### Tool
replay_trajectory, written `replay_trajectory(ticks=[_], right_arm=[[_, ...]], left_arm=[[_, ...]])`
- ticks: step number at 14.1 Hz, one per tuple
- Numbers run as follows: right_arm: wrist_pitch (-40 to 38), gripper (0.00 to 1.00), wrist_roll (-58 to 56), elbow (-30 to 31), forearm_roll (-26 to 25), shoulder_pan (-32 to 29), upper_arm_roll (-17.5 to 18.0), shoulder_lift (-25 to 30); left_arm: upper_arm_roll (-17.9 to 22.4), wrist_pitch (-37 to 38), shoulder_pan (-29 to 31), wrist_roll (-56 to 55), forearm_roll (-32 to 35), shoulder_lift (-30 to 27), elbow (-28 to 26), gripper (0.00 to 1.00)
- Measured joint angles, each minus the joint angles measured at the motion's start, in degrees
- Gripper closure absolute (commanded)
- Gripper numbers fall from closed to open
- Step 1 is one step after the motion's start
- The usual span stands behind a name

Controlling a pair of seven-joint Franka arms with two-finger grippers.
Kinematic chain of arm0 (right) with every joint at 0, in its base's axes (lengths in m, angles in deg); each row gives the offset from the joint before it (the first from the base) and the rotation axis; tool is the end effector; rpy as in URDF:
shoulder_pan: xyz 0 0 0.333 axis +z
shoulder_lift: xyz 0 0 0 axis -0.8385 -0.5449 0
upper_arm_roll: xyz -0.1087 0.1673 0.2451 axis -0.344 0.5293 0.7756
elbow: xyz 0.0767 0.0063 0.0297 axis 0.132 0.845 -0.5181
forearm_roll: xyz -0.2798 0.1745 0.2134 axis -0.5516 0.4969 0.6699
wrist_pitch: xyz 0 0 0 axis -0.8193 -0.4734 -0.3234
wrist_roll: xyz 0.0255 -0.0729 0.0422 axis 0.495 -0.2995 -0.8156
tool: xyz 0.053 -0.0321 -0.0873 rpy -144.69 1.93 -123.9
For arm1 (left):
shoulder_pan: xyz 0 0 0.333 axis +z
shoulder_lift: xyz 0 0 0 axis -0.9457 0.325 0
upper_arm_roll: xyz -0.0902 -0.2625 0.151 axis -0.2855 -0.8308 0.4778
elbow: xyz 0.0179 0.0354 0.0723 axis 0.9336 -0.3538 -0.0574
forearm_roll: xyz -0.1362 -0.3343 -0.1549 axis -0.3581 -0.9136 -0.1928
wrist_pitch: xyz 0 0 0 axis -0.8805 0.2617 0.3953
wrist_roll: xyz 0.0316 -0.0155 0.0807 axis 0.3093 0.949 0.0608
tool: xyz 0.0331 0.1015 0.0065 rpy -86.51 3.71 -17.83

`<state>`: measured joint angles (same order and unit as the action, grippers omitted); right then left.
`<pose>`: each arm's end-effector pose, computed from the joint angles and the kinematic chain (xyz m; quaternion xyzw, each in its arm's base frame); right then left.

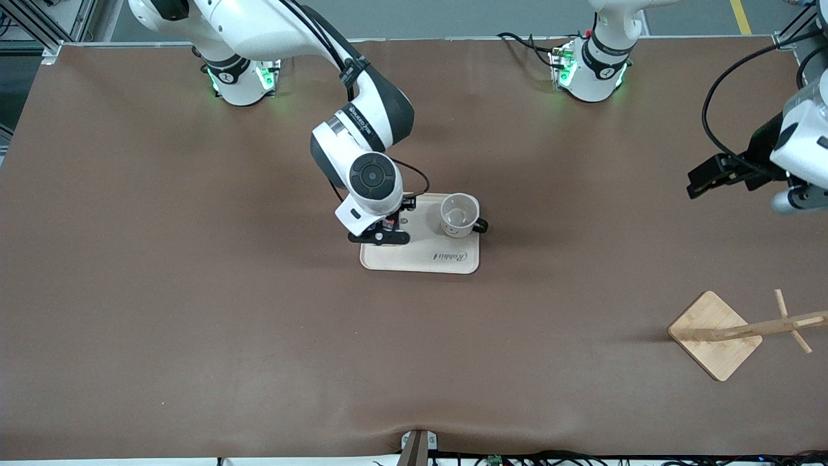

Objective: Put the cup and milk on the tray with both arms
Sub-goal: 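Open the left gripper and withdraw it from the mug, then lower the milk carton onto the tray beside the mug with the right gripper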

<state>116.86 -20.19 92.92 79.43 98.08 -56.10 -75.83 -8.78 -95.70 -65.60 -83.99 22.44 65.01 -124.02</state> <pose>0.5220 0.4617 0.3183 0.9902 -0.0172 -0.1374 0.0204 0.5660 -0.0622 0.6334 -0.9983 -0.0577 0.0013 0.0115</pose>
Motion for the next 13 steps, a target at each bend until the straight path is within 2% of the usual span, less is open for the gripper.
replay_trajectory(ticks=[1, 4, 9, 13], right_arm=[[-0.01, 0.0, 0.0, -0.01, 0.0, 0.05, 0.0, -0.01], [-0.2, 0.0, 0.0, -0.01, 0.0, 0.11, 0.0, -0.13], [-0.2, 0.0, -0.01, -0.06, 0.0, 0.17, -0.03, -0.39], [-0.2, 0.0, -0.01, -0.1, 0.0, 0.17, -0.12, -0.4]], left_arm=[[2.47, 0.32, -2.48, 0.01, 0.0, -1.37, -1.11, 0.0], [5.85, 0.52, -5.04, 1.14, 0.0, -5.26, -5.24, 0.0], [6.02, 0.47, -5.43, 1.51, -0.09, -8.61, -8.54, 0.0], [5.95, -0.1, -5.5, 1.88, -0.96, -8.98, -9.41, 0.0]])
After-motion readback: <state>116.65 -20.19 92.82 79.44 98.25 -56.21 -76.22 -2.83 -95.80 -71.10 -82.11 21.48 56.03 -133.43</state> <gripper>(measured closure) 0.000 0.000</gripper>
